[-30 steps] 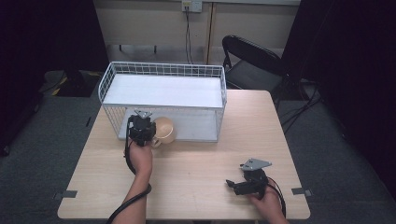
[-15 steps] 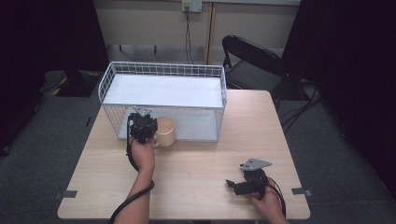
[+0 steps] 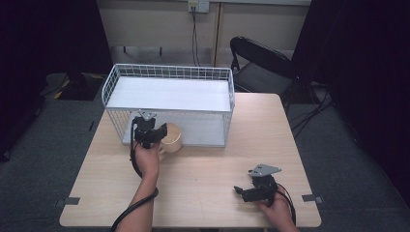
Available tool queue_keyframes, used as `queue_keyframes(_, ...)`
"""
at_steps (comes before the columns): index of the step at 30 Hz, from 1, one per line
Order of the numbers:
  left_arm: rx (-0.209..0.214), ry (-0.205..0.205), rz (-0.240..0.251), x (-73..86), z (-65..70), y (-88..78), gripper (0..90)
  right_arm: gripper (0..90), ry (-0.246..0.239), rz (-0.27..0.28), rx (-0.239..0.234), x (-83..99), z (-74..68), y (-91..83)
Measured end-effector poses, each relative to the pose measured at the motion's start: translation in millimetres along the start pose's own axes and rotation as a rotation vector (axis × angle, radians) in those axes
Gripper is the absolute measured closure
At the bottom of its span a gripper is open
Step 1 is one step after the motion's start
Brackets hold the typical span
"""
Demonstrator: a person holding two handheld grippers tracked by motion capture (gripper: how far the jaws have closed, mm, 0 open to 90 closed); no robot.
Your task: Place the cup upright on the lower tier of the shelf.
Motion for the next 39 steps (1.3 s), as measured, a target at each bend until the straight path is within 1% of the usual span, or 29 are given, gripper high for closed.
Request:
queue_keyframes(3, -0.003, -0.01, 0.004, -0.4, -1.5, -0.9, 53.9, 12.7, 0.0, 0.0, 0.0, 0.0, 0.0, 0.0)
queue_keyframes(8, -0.006, 0.001, 0.004, -1.8, -1.0, -2.9, 55.0, 12.7, 0.0, 0.0, 0.0, 0.0, 0.0, 0.0)
queue_keyframes(9, -0.009, 0.004, 0.006, -2.0, -0.7, -3.5, 57.0, 12.7, 0.0, 0.0, 0.0, 0.0, 0.0, 0.0)
queue_keyframes(10, -0.002, 0.004, 0.007, -2.3, -0.4, -3.9, 58.6, 12.7, 0.0, 0.0, 0.0, 0.0, 0.0, 0.0)
queue_keyframes(11, 0.001, 0.004, 0.002, -2.2, 0.2, -4.2, 64.6, 12.7, 0.0, 0.0, 0.0, 0.0, 0.0, 0.0)
queue_keyframes(12, -0.004, 0.007, -0.003, -2.2, 0.7, -3.8, 68.1, 12.7, 0.0, 0.0, 0.0, 0.0, 0.0, 0.0)
queue_keyframes(13, -0.001, 0.007, -0.005, -2.3, 0.9, -3.6, 69.1, 12.7, 0.0, 0.0, 0.0, 0.0, 0.0, 0.0)
queue_keyframes(14, 0.009, 0.0, -0.009, -2.2, 1.6, -3.0, 73.1, 12.7, 0.0, 0.0, 0.0, 0.0, 0.0, 0.0)
queue_keyframes(15, 0.008, 0.004, -0.013, -2.1, 1.9, -2.5, 77.3, 12.7, 0.0, 0.0, 0.0, 0.0, 0.0, 0.0)
queue_keyframes(18, 0.016, 0.007, -0.018, -2.0, 2.9, -0.4, 82.1, 12.7, 0.0, 0.0, 0.0, 0.0, 0.0, 0.0)
queue_keyframes(20, 0.016, 0.0, -0.023, -1.9, 2.1, 0.5, 85.0, 12.7, 0.0, 0.0, 0.0, 0.0, 0.0, 0.0)
queue_keyframes(21, 0.022, -0.007, -0.023, -2.1, 1.9, 1.0, 85.8, 12.7, 0.0, -0.001, -0.001, 0.0, 0.0, 0.0)
queue_keyframes(24, -0.001, 0.007, -0.023, -3.9, 3.0, 2.4, 86.5, 12.7, 0.0, -0.001, -0.001, 0.0, 0.0, 0.0)
queue_keyframes(29, -0.02, 0.003, -0.008, -6.6, 4.4, 6.0, 87.0, 12.7, 0.0, 0.0, 0.0, 0.0, 0.0, 0.0)
queue_keyframes(31, -0.03, 0.008, -0.002, -8.0, 5.3, 7.6, 87.1, 12.7, 0.0, 0.0, -0.001, 0.0, 0.0, 0.0)
queue_keyframes(33, -0.039, 0.0, 0.003, -9.1, 5.6, 8.8, 87.1, 12.7, 0.0, 0.002, 0.0, -0.1, 0.0, 0.1)
queue_keyframes(39, -0.032, 0.004, 0.001, -10.1, 7.1, 10.0, 86.6, 12.7, 0.0, 0.001, -0.001, 0.0, 0.0, 0.1)
Point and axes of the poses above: each handheld gripper's, and its own axes: y roughly forward along the jaws, x roughly out of its underside, z roughly to its right, the point moved 5 cm from there along y, roughly forward along the jaws, and after that the axes turned 9 degrees about -z, right-handed, at the moved point
